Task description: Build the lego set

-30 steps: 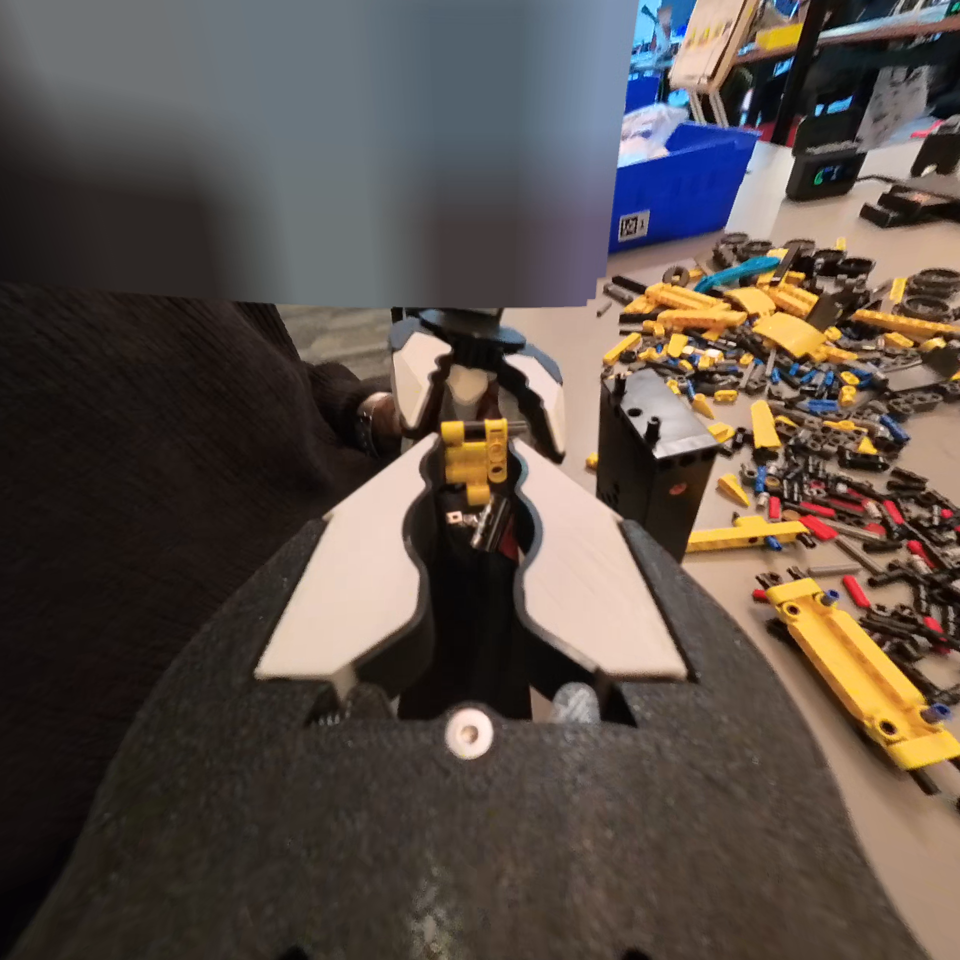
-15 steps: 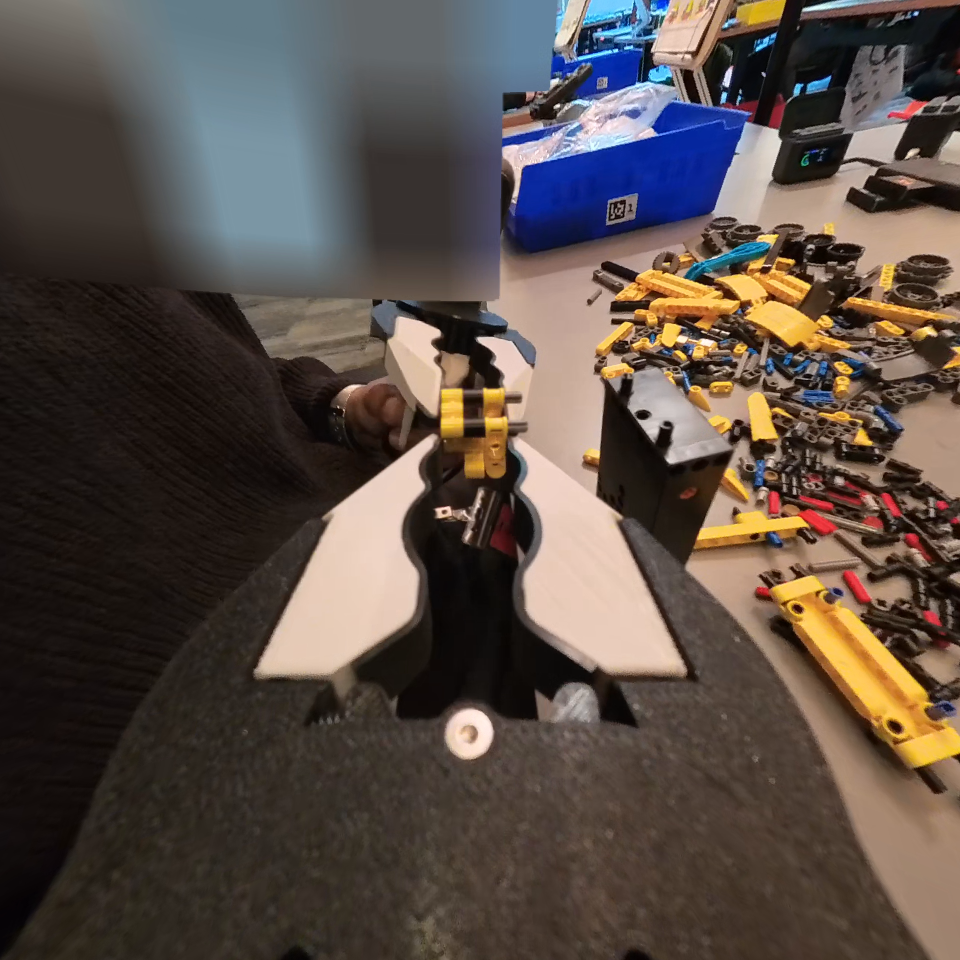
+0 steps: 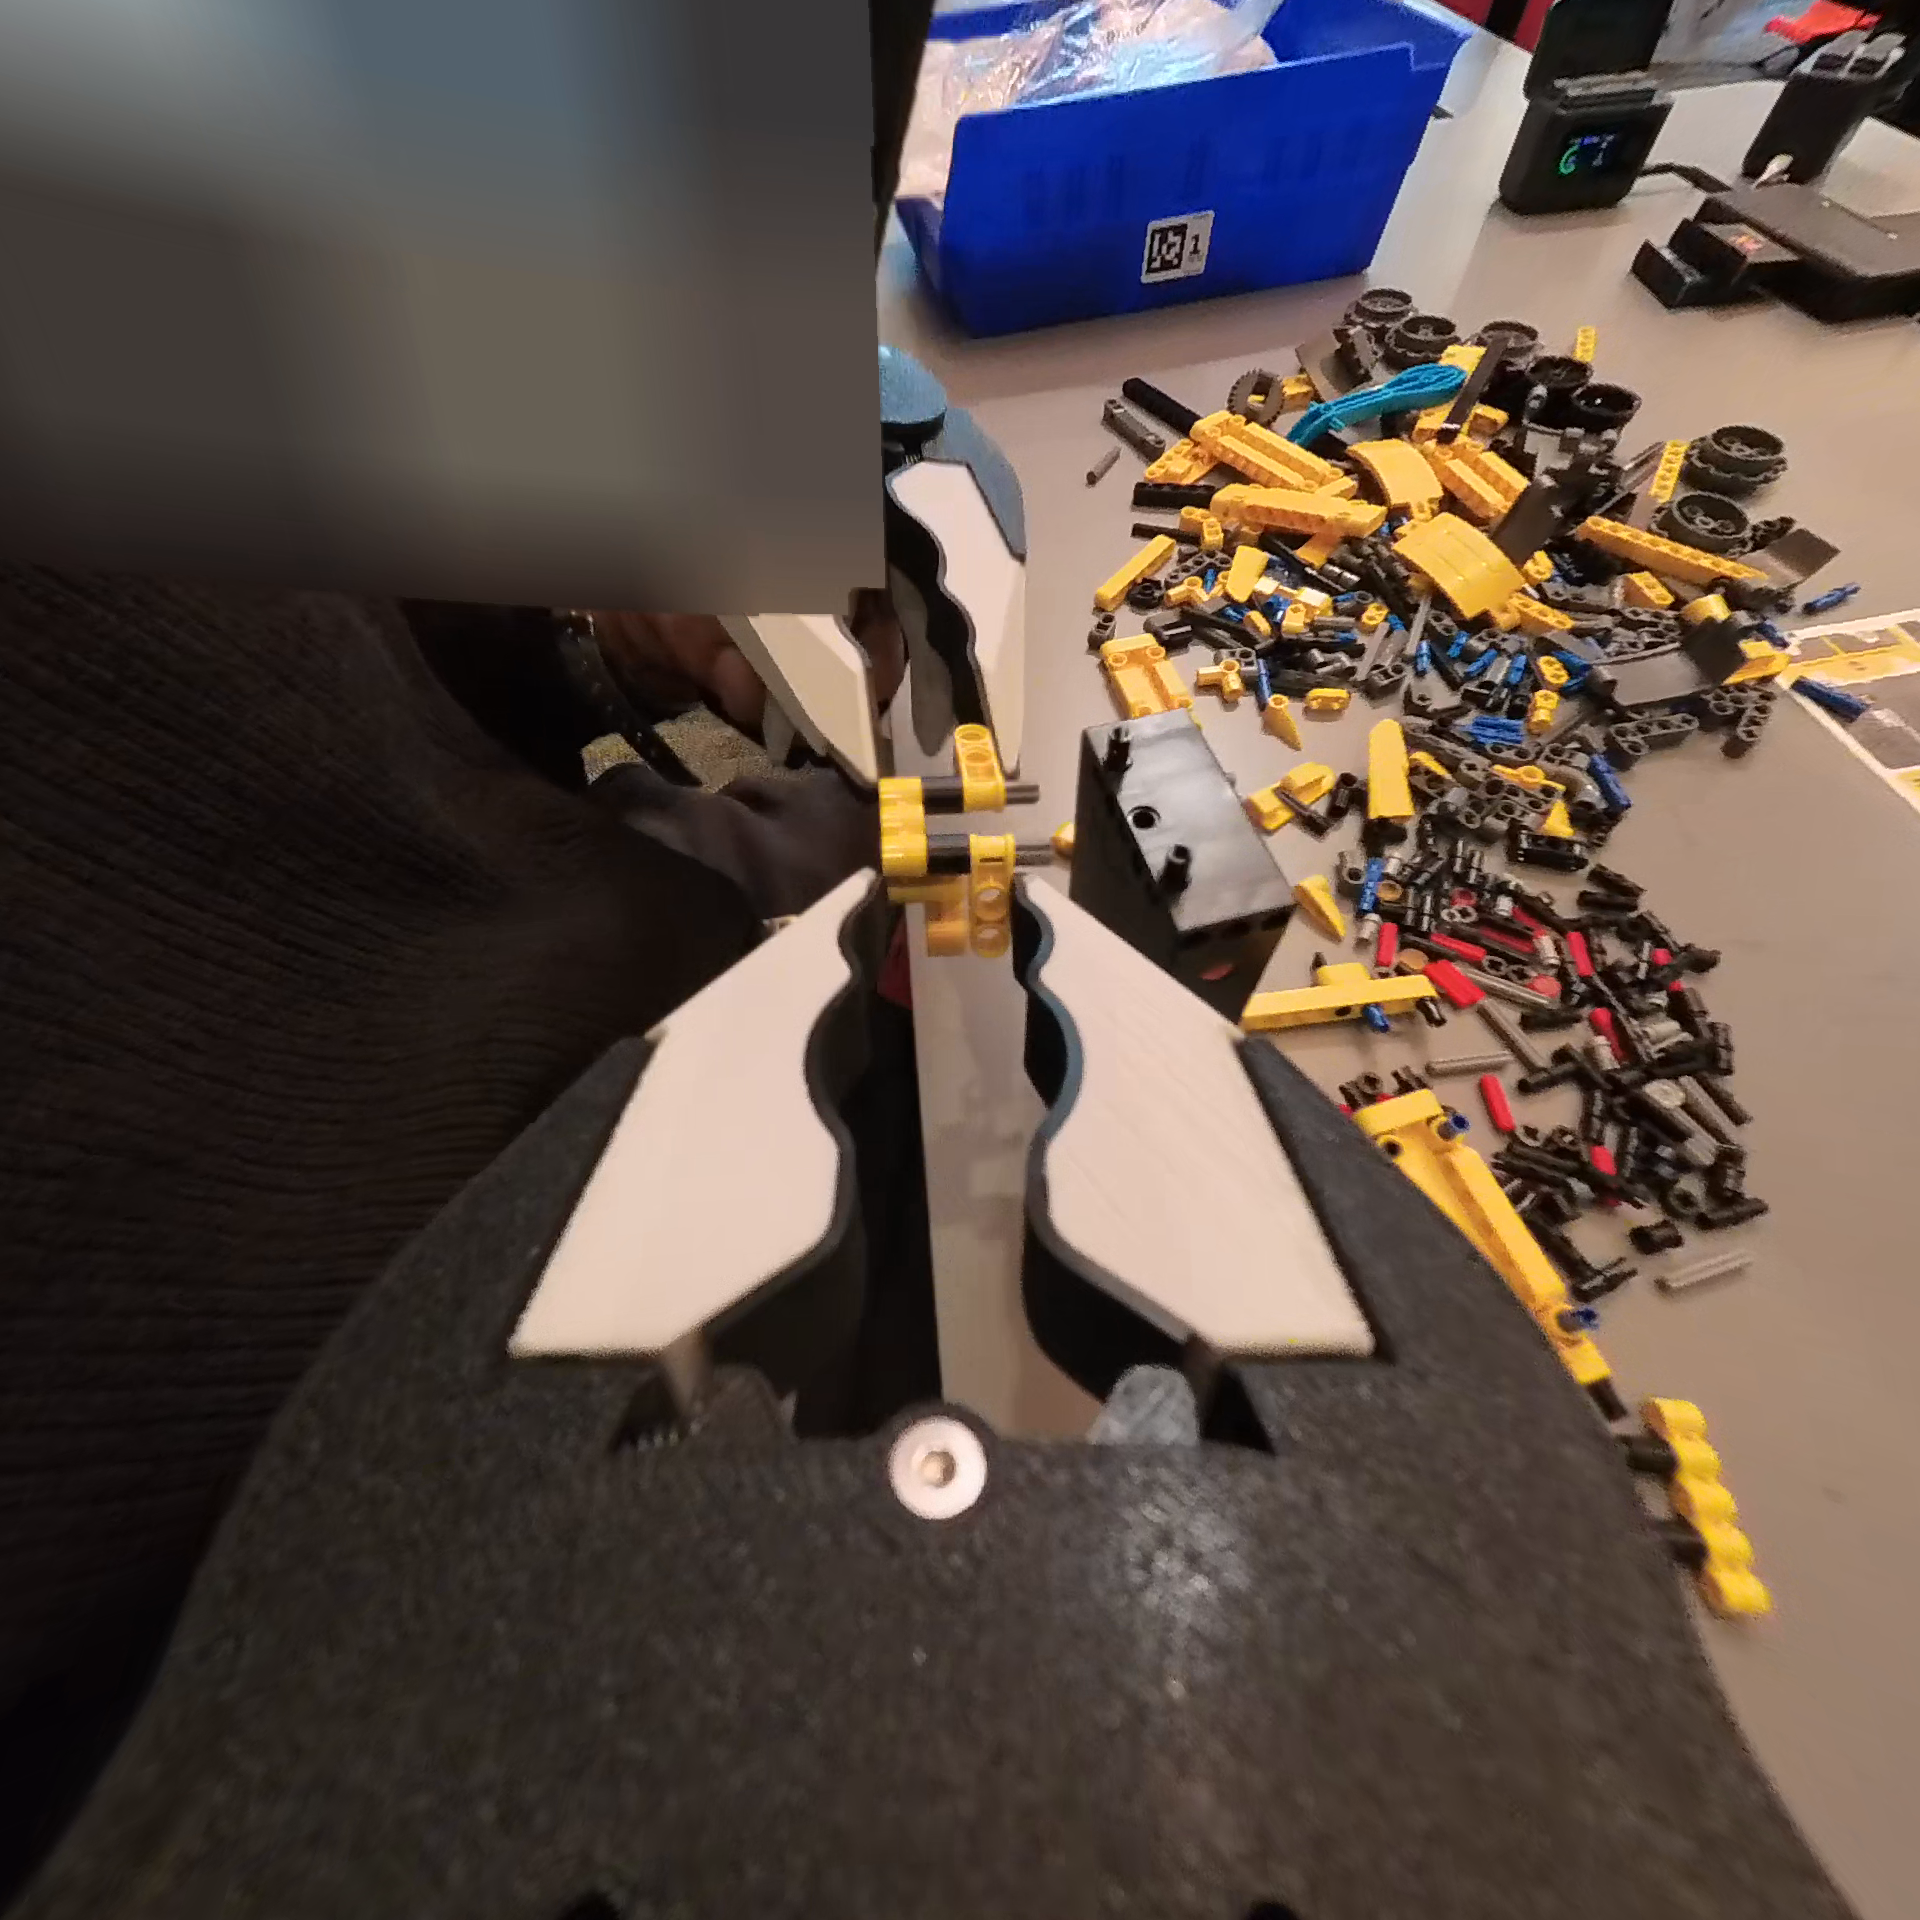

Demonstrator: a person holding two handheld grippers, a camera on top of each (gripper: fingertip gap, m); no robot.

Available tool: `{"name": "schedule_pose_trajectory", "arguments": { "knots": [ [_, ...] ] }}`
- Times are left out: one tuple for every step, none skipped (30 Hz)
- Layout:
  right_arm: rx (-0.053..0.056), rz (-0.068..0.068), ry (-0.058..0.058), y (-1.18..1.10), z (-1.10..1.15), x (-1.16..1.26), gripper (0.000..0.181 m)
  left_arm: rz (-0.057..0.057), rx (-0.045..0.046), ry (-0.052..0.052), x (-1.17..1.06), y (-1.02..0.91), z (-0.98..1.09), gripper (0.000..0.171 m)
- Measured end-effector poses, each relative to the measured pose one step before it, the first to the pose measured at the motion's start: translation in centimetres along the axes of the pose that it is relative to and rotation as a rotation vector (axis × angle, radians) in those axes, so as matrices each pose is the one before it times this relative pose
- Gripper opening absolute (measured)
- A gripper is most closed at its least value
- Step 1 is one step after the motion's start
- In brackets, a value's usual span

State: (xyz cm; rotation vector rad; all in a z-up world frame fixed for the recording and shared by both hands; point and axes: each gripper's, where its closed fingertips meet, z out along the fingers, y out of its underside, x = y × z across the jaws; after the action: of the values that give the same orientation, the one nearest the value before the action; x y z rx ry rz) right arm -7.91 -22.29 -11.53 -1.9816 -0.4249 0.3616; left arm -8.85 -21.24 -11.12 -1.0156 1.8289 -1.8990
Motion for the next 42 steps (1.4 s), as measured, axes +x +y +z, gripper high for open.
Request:
{"name": "schedule_pose_trajectory", "arguments": {
  "knots": [
    [-0.0032,0.0050,-0.0049,0.008,-0.016,0.052,0.023,0.0036,-0.00718,-0.0042,-0.137,-0.014,0.031,0.020],
    [0.0007,0.0040,-0.0059,-0.034,-0.012,0.009,0.023,0.0029,-0.00616,-0.0050,-0.142,-0.009,0.046,0.017],
    [0.0007,0.0051,-0.0046,-0.027,-0.004,0.011,0.023,0.0057,-0.00693,-0.0104,-0.188,0.015,0.035,0.013],
    [-0.0016,0.0082,-0.0046,0.005,-0.006,0.030,0.023,0.0073,-0.00345,-0.0128,-0.224,-0.007,0.019,0.009],
    [-0.0004,0.0088,-0.0047,0.009,0.002,0.021,0.023,0.0036,0.00260,-0.0019,-0.068,-0.090,-0.001,0.008],
    [0.0034,0.0089,-0.0050,-0.021,-0.025,0.020,0.023,-0.0055,0.00633,0.0048,0.025,-0.145,-0.011,0.008],
    [0.0073,0.0091,-0.0080,-0.063,-0.027,-0.027,0.023,-0.0079,0.00596,0.0077,0.063,-0.117,0.003,0.008],
    [0.0090,0.0094,-0.0081,-0.072,-0.033,-0.030,0.023,-0.0065,0.00675,0.0046,0.046,-0.097,-0.003,0.008],
    [0.0078,0.0106,-0.0060,-0.055,-0.028,0.009,0.023,-0.0021,0.00686,-0.0015,-0.012,-0.073,0.007,0.008],
    [0.0060,0.0106,-0.0056,-0.015,-0.009,0.020,0.023,0.0012,0.00309,-0.0020,-0.017,-0.006,0.010,0.008],
    [0.0055,0.0069,-0.0054,-0.019,-0.004,0.022,0.023,0.0009,0.00246,-0.0013,-0.015,0.011,-0.001,0.008],
    [0.0052,0.0034,-0.0038,-0.013,0.005,0.029,0.023,0.0006,0.00455,-0.0016,-0.029,-0.051,-0.010,0.008],
    [0.0043,0.0022,-0.0039,-0.025,0.013,0.011,0.023,0.0015,0.00466,0.0010,0.000,-0.074,-0.018,0.008],
    [0.0040,0.0008,-0.0040,-0.070,0.005,0.006,0.023,0.0039,0.00364,0.0030,0.022,-0.129,-0.022,0.008],
    [0.0039,-0.0015,-0.0011,-0.121,-0.016,0.031,0.023,0.0060,0.00137,0.0003,-0.043,-0.164,-0.027,0.008],
    [0.0026,-0.0042,0.0022,-0.162,-0.029,0.072,0.023,0.0086,-0.00230,0.0002,-0.057,-0.195,-0.028,0.008],
    [0.0010,-0.0066,0.0027,-0.208,-0.048,0.071,0.023,0.0118,-0.00412,0.0011,-0.049,-0.249,-0.018,0.008],
    [0.0015,-0.0088,0.0032,-0.263,-0.076,0.067,0.023,0.0150,-0.00301,0.0004,-0.043,-0.315,-0.028,0.008],
    [0.0025,-0.0107,0.0046,-0.303,-0.078,0.076,0.023,0.0159,-0.00101,-0.0017,-0.062,-0.380,-0.017,0.008],
    [0.0016,-0.0105,0.0056,-0.281,-0.086,0.101,0.023,0.0140,-0.00066,-0.0024,-0.064,-0.356,-0.006,0.008],
    [-0.0012,-0.0083,0.0049,-0.232,-0.077,0.084,0.023,0.0112,-0.00131,-0.0026,-0.062,-0.300,0.020,0.008],
    [-0.0043,-0.0069,0.0041,-0.146,-0.078,0.085,0.023,0.0103,0.00026,-0.0036,-0.040,-0.225,0.030,0.008],
    [-0.0060,-0.0074,0.0040,-0.095,-0.069,0.053,0.023,0.0096,0.00237,-0.0058,-0.029,-0.147,0.037,0.008],
    [-0.0073,-0.0077,0.0045,-0.028,-0.064,0.055,0.023,0.0076,0.00158,-0.0074,-0.033,-0.035,0.045,0.008],
    [-0.0088,-0.0066,0.0037,0.028,-0.051,0.024,0.023,0.0065,0.00201,-0.0060,-0.001,0.019,0.051,0.008],
    [-0.0097,-0.0055,0.0025,0.073,-0.035,0.009,0.023,0.0048,0.00140,-0.0044,0.021,0.066,0.041,0.008],
    [-0.0092,-0.0050,0.0026,0.088,-0.008,0.005,0.023,0.0019,0.00045,-0.0037,0.002,0.082,0.042,0.008],
    [-0.0088,-0.0041,0.0023,0.090,-0.007,0.026,0.023,-0.0005,-0.00017,-0.0027,-0.019,0.094,0.032,0.008],
    [-0.0090,-0.0028,0.0010,0.105,0.030,0.028,0.023,-0.0017,-0.00180,-0.0005,-0.033,0.089,0.020,0.008],
    [-0.0086,-0.0021,0.0000,0.098,0.028,0.040,0.023,-0.0024,-0.00332,0.0006,-0.032,0.097,0.016,0.008],
    [-0.0075,-0.0010,-0.0006,0.078,0.041,0.051,0.023,-0.0029,-0.00330,-0.0001,-0.070,0.072,0.009,0.008],
    [-0.0071,0.0003,-0.0018,0.078,0.048,0.049,0.023,-0.0023,-0.00209,0.0000,-0.059,0.058,0.003,0.008],
    [-0.0057,0.0012,-0.0034,0.063,0.044,0.046,0.023,0.0012,0.00033,-0.0004,-0.040,0.022,-0.002,0.008],
    [-0.0025,0.0027,-0.0052,0.021,0.036,0.019,0.023,0.0061,0.00347,-0.0013,-0.026,0.000,-0.016,0.008],
    [-0.0006,0.0036,-0.0058,-0.003,0.020,0.012,0.023,0.0065,0.00373,-0.0024,-0.012,0.021,-0.021,0.008],
    [-0.0021,0.0030,-0.0047,0.027,0.015,0.009,0.023,0.0016,0.00029,-0.0024,-0.014,0.082,-0.008,0.008],
    [-0.0046,0.0022,-0.0037,0.066,0.035,0.015,0.023,-0.0018,-0.00121,-0.0012,-0.015,0.096,-0.003,0.008],
    [-0.0057,0.0011,-0.0025,0.097,0.048,0.001,0.023,-0.0020,-0.00073,-0.0004,-0.002,0.089,0.000,0.008],
    [-0.0062,0.0002,-0.0010,0.101,0.053,0.011,0.023,-0.0024,-0.00164,0.0002,-0.012,0.099,0.001,0.008],
    [-0.0067,-0.0003,0.0003,0.113,0.045,0.006,0.023,-0.0010,-0.00166,0.0003,-0.021,0.098,0.015,0.008],
    [-0.0067,-0.0006,0.0002,0.099,0.028,0.000,0.023,0.0031,-0.00037,0.0008,0.006,0.087,0.016,0.008],
    [-0.0068,0.0001,-0.0003,0.095,0.013,0.005,0.023,0.0060,-0.00111,0.0005,-0.003,0.097,0.039,0.008]
  ]
}}
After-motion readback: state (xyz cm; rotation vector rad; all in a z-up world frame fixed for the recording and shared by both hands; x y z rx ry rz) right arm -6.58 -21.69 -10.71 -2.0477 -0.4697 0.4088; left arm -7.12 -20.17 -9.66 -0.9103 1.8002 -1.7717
